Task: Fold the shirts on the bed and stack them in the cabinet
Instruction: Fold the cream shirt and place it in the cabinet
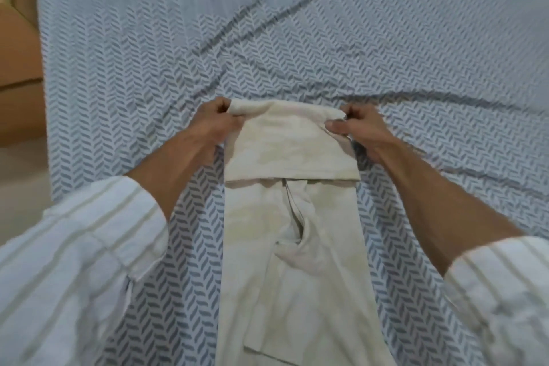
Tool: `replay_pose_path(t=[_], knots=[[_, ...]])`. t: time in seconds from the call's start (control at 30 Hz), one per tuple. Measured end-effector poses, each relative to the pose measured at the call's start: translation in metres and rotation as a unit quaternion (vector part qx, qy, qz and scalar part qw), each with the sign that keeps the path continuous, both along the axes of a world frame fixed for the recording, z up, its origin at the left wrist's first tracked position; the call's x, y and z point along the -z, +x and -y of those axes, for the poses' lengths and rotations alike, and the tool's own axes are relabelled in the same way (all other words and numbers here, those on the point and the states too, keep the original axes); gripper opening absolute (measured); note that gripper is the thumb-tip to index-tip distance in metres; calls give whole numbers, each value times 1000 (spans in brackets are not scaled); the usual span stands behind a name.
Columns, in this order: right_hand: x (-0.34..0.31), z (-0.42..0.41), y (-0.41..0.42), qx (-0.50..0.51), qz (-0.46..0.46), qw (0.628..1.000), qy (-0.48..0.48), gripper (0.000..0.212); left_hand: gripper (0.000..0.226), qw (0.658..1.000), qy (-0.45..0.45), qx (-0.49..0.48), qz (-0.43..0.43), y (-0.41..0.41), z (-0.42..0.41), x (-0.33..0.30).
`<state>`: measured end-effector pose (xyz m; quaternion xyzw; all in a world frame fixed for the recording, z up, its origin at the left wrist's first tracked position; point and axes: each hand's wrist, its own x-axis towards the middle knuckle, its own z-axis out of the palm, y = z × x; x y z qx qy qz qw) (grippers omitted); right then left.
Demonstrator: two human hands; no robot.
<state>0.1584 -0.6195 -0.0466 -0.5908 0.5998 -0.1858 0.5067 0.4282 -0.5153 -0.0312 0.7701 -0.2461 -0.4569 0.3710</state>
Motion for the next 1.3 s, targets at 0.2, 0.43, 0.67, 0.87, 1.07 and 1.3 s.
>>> replay_pose_path(t=[0.2, 0.43, 0.67, 0.87, 1.07, 1.3], knots=[[-63, -43, -16, 28, 107, 994, -10, 32, 34, 991, -126, 18, 43, -21, -51, -75], [-119, -178, -96, -151, -79, 956, -237, 36, 23, 940, -194, 190, 209, -45, -192, -108], [-91, -314, -151, -272, -95, 905, -314, 24, 27, 864, -224, 340, 297, -88, -326, -62], [-39, -369, -169, -388, -213, 864, -239, 28, 33, 823, -62, 459, 329, -101, -370, -17], [-54, -326, -140, -116, -98, 975, -164, 22, 22, 958, -37, 209, 192, -106, -338, -35], [-41, -232, -76, 36, -88, 993, 70, 36, 33, 993, 82, -80, 35, -105, -235, -37]])
